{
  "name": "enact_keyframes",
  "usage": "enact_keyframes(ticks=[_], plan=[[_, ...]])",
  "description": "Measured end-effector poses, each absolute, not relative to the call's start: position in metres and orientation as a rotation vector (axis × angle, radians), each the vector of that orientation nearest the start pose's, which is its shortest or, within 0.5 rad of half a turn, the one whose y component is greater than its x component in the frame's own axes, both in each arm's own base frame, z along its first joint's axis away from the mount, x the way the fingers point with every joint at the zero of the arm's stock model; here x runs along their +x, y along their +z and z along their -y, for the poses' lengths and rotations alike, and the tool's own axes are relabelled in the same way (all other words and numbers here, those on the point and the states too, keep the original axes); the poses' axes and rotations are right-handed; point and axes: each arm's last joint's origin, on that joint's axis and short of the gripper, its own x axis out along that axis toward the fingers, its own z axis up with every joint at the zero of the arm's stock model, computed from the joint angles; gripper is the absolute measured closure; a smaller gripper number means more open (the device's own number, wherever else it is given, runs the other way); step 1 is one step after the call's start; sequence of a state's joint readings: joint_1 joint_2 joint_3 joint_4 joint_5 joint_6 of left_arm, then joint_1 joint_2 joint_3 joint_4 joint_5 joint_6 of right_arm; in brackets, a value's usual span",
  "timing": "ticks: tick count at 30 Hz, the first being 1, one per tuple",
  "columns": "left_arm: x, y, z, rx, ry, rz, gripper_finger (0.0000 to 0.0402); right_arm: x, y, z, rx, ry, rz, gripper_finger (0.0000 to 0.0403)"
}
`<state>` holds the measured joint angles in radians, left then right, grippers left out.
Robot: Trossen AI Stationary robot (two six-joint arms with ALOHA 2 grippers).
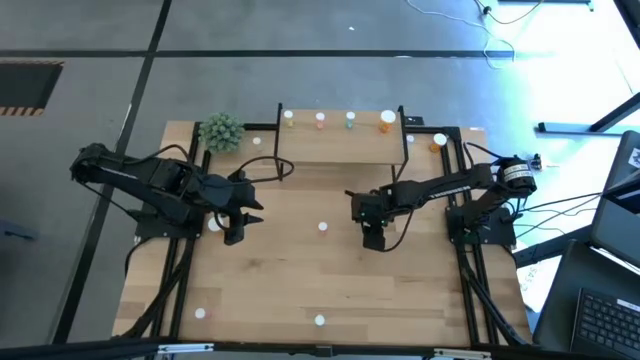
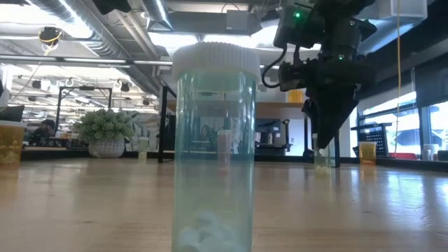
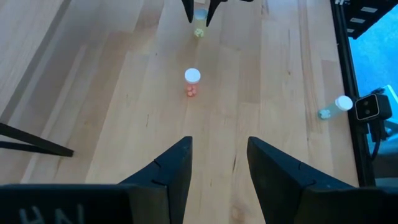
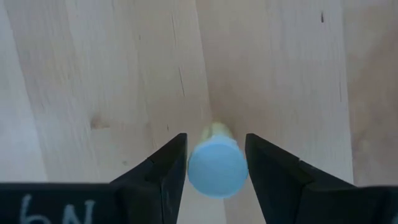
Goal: Pick and place medicine bottles onto shelf by color
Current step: Put the bottom yellow pill bottle on the shelf aligned with the other yellow pill bottle
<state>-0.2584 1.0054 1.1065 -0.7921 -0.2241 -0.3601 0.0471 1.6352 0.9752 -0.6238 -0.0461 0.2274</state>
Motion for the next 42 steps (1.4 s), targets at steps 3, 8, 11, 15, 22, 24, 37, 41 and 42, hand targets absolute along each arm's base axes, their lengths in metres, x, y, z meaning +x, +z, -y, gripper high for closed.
enact_keyframes(ticks=[3,8,11,15,22,24,37,41,42], plan=[[0.186,0.35,0.042,-0.181,0.088,-0.666,0.0253,0.294,0.171,-0.015,0.195,-0.067,-1.288,0.0237],[0.186,0.35,0.042,-0.181,0.087,-0.666,0.0253,0.294,0.171,-0.015,0.197,-0.068,-1.288,0.0246],[0.186,0.35,0.042,-0.181,0.088,-0.666,0.0253,0.294,0.171,-0.015,0.196,-0.068,-1.288,0.0266],[0.186,0.35,0.042,-0.184,0.09,-0.666,0.0253,0.294,0.171,-0.015,0.195,-0.067,-1.287,0.029],[0.186,0.35,0.041,-0.172,0.128,-0.655,0.0253,0.294,0.171,-0.015,0.197,-0.068,-1.286,0.0279],[0.186,0.35,0.041,-0.168,0.14,-0.652,0.0253,0.294,0.171,-0.015,0.197,-0.068,-1.286,0.028],[0.186,0.35,0.04,-0.162,0.159,-0.646,0.0253,0.304,0.188,-0.016,0.205,-0.055,-1.247,0.0285],[0.186,0.35,0.04,-0.159,0.172,-0.642,0.0253,0.31,0.203,-0.016,0.205,-0.053,-1.244,0.0291],[0.186,0.35,0.04,-0.157,0.179,-0.64,0.0253,0.311,0.208,-0.016,0.204,-0.054,-1.248,0.029]])
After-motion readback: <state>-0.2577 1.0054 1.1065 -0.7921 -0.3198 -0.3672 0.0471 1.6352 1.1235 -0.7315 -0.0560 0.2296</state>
